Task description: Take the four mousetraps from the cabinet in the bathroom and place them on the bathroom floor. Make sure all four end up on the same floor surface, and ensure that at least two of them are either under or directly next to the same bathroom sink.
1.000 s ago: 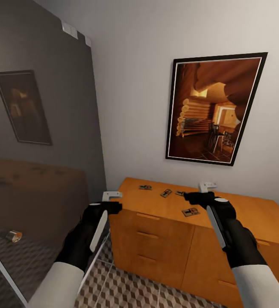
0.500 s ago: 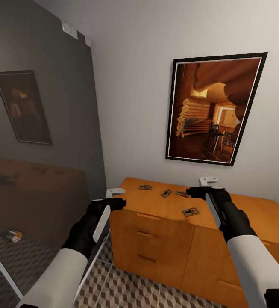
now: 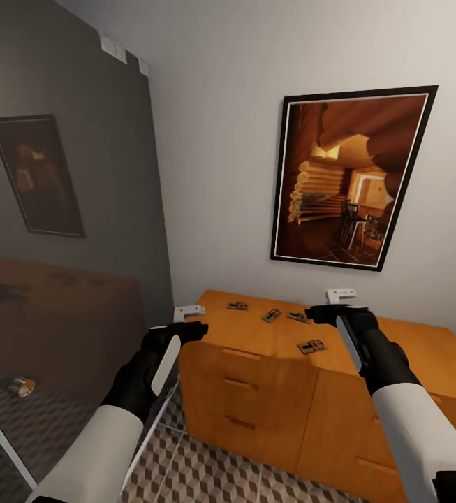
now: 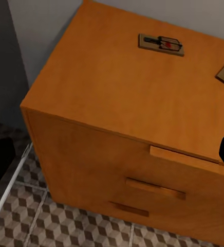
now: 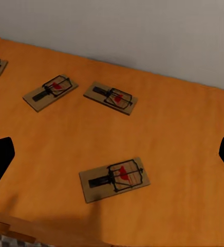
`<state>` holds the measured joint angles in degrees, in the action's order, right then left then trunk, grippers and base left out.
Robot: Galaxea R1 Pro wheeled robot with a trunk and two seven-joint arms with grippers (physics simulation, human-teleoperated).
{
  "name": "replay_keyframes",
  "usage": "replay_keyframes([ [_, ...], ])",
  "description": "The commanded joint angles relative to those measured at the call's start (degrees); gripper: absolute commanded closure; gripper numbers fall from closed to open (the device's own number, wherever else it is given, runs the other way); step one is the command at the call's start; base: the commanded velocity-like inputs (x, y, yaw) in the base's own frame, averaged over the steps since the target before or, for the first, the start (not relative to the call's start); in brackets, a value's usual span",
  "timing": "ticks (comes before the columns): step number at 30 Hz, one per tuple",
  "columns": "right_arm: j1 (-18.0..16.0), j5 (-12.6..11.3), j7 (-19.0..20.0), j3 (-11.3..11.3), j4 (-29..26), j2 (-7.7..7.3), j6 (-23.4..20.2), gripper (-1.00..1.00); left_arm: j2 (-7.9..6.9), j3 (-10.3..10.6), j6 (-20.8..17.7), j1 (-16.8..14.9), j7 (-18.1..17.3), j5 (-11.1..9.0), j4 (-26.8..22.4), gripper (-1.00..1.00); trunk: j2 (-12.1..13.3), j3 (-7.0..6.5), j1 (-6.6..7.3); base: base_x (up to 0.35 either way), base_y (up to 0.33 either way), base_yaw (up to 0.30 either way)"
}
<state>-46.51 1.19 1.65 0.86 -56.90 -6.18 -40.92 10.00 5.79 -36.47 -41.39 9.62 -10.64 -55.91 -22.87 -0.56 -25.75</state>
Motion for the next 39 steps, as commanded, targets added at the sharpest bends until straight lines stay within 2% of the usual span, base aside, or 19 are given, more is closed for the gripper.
replay_keyframes([
  [1,0.0,0.8,0.2,0.2,0.0,-0.05,-0.3,-1.0,0.0,0.1,-0.2,0.0,0.5,-0.6,0.0,-1.0,0.0,0.03,-0.03,0.113,-0.067,0.0],
  [11,0.0,4.8,0.3,0.2,0.0,-0.06,-0.2,-1.0,0.0,0.4,-0.5,0.0,0.9,-0.4,0.0,-1.0,0.0,0.03,-0.03,0.187,-0.196,0.0],
  [23,0.0,5.0,1.1,0.3,0.2,-0.06,-0.2,-1.0,0.0,0.4,-0.6,0.0,1.0,-0.3,0.3,-1.0,0.0,0.03,-0.03,0.239,-0.245,0.0],
  [32,0.0,5.1,1.8,0.3,0.6,-0.06,-0.3,-1.0,0.0,0.4,-0.5,0.0,1.0,-0.3,0.7,-1.0,0.0,0.03,-0.03,0.039,-0.039,0.011],
  [39,0.0,5.1,1.9,0.4,1.1,-0.06,-0.2,-1.0,0.0,0.4,-0.5,0.0,1.0,-0.3,0.7,-1.0,0.0,0.03,-0.03,0.004,-0.004,0.209],
])
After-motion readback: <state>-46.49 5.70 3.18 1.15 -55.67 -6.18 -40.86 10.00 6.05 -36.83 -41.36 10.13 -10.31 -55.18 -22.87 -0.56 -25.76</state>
